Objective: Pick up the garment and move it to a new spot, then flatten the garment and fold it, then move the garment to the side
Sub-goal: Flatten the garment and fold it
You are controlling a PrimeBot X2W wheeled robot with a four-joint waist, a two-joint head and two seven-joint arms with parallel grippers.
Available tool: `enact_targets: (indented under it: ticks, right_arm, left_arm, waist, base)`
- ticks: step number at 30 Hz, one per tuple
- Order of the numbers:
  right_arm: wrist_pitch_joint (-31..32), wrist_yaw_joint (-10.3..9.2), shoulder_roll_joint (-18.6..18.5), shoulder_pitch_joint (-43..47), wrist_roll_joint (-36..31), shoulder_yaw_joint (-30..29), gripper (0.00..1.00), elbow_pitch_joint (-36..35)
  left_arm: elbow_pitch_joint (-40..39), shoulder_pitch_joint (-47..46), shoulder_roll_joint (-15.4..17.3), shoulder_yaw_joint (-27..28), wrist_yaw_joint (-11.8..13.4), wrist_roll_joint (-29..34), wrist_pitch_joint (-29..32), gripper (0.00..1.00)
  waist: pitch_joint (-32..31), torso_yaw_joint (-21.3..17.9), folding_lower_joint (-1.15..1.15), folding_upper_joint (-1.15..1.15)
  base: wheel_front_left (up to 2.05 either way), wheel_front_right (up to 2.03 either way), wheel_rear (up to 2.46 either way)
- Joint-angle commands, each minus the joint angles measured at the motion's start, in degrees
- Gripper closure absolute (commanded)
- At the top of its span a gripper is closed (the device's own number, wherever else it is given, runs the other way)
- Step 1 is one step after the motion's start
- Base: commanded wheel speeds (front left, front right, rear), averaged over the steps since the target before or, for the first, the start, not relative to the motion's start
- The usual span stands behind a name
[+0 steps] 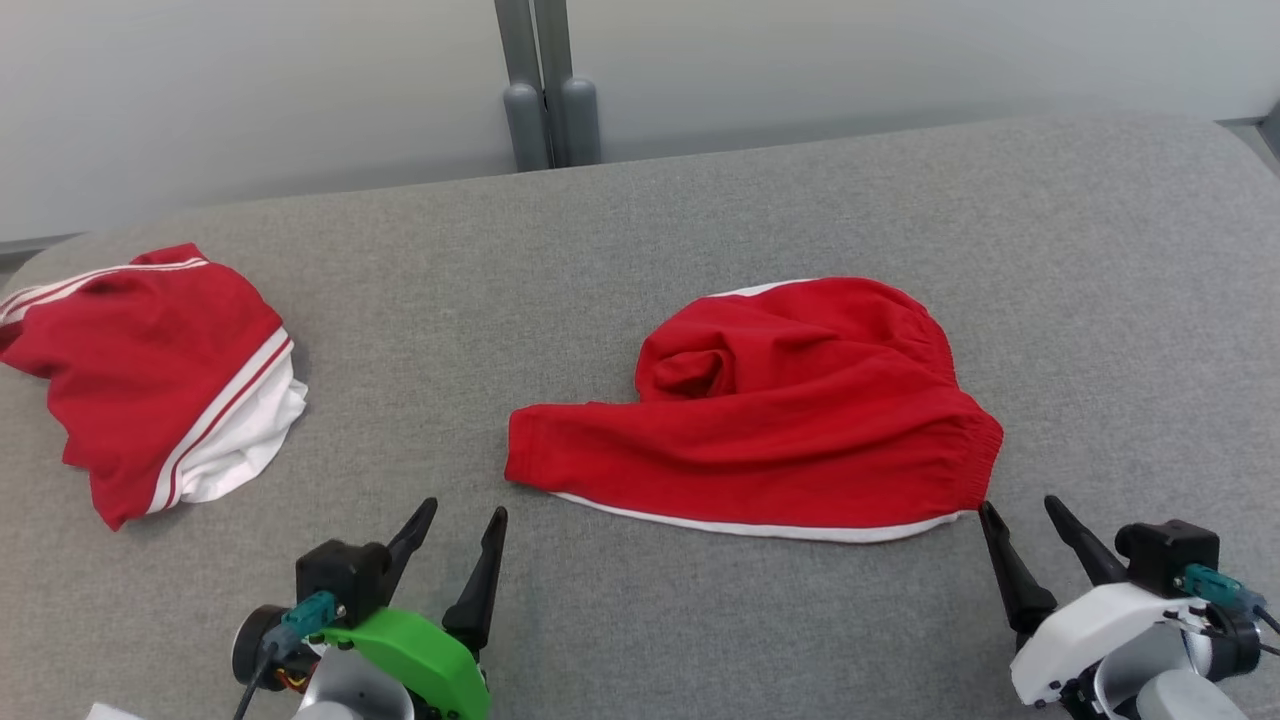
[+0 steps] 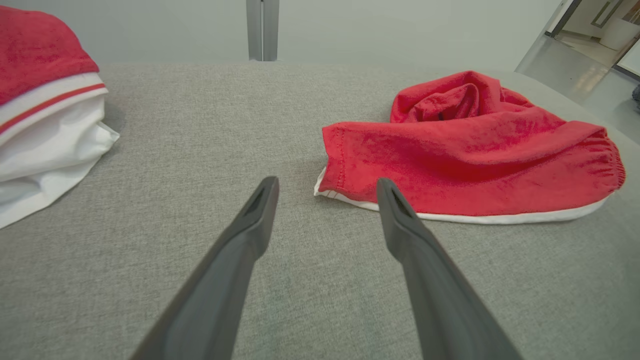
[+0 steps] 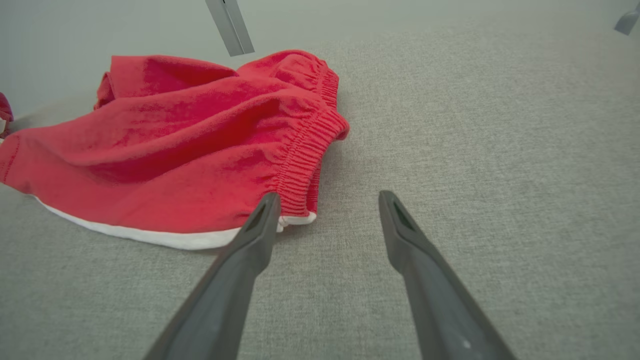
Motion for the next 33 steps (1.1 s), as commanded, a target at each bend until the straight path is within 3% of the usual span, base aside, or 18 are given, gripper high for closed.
enact_targets:
  ticks: [1, 10, 17, 24, 27, 28, 31, 33]
  right_arm:
    - [0.44, -0.01, -0.52, -2.15, 1.81, 1.67, 0.00, 1.09]
    - [0.11, -0.01, -3.52, -9.76, 6.74, 11.94, 0.00, 8.21]
    - [-1.95, -0.01, -4.45, -12.62, 9.90, 18.08, 0.00, 10.59]
    - [-3.50, -0.01, -4.86, -14.60, 12.45, 22.45, 0.00, 11.83]
    - [-3.81, -0.01, -5.09, -15.16, 13.56, 24.10, 0.27, 12.12]
    - [-3.88, -0.01, -5.17, -15.36, 14.00, 24.72, 0.47, 12.22]
    - [-4.13, -0.01, -5.40, -15.81, 14.88, 26.02, 0.82, 12.37]
    - [-4.34, -0.01, -5.69, -16.08, 15.37, 26.74, 1.00, 12.45]
  left_arm:
    - [1.20, -2.28, 1.41, -1.26, -0.15, -0.96, 1.28, 0.00]
    - [8.52, -10.67, 5.05, -8.89, -0.17, -5.64, 5.42, 0.00]
    - [11.87, -15.05, 6.25, -13.97, -0.17, -8.24, 5.10, 0.00]
    - [14.98, -18.05, 6.72, -15.35, -0.17, -9.54, 2.18, 0.00]
    - [15.67, -19.01, 6.75, -16.60, -0.18, -10.23, 1.84, 0.00]
    - [15.93, -19.23, 6.90, -17.09, -0.18, -10.35, 1.83, 0.04]
    - [16.46, -20.02, 7.16, -18.30, -0.18, -11.29, 1.18, 1.00]
    - [16.84, -20.32, 7.15, -18.85, -0.18, -11.91, 0.31, 1.00]
  waist:
    - [2.78, -0.47, 0.00, 0.00]
    - [5.58, -1.15, 0.00, 0.00]
    - [6.37, -1.59, 0.00, 0.00]
    - [7.38, -2.27, 0.00, 0.00]
    - [7.82, -2.40, 0.00, 0.00]
    - [7.93, -2.43, 0.00, 0.00]
    - [8.08, -2.42, 0.00, 0.00]
    - [7.88, -2.38, 0.00, 0.00]
  base:
    - [0.00, 0.00, 0.00]
    - [0.00, 0.00, 0.00]
    - [0.00, 0.00, 0.00]
    - [0.00, 0.00, 0.00]
    - [0.00, 0.00, 0.00]
    - [0.00, 0.00, 0.00]
    - [0.00, 0.00, 0.00]
    - [0.00, 0.00, 0.00]
